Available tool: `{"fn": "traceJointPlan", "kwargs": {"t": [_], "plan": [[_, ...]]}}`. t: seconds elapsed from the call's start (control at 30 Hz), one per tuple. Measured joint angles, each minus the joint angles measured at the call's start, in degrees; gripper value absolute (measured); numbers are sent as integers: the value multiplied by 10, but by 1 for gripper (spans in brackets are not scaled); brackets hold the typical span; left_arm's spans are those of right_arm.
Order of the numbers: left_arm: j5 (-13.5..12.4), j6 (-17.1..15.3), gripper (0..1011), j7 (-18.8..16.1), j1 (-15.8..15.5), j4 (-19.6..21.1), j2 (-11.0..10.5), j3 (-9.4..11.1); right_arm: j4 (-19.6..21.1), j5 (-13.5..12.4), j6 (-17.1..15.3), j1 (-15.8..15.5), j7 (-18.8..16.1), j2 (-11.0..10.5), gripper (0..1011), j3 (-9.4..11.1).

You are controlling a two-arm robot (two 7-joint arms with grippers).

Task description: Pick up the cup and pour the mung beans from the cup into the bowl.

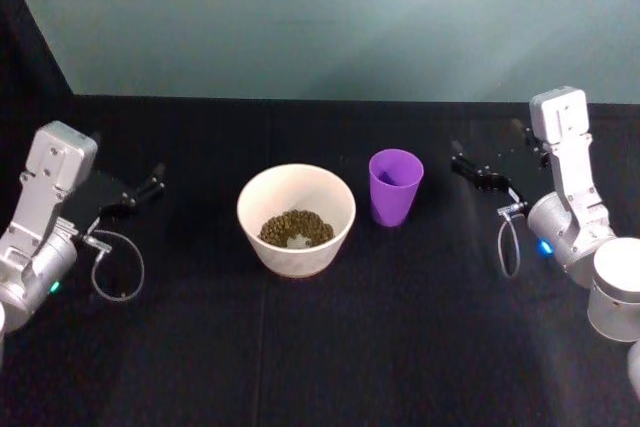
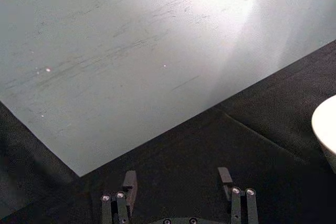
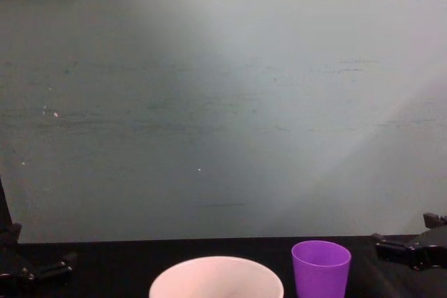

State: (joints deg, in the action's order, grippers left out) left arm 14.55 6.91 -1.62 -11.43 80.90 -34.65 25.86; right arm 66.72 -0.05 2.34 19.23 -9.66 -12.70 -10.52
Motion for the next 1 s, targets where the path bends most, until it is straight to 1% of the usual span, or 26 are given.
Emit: {"fn": "traceJointPlan", "kwargs": {"t": [1.0], "plan": [[0, 0, 1000, 0, 0, 0, 0, 0, -2, -4, 3, 1, -4, -1, 1003, -1]]}}
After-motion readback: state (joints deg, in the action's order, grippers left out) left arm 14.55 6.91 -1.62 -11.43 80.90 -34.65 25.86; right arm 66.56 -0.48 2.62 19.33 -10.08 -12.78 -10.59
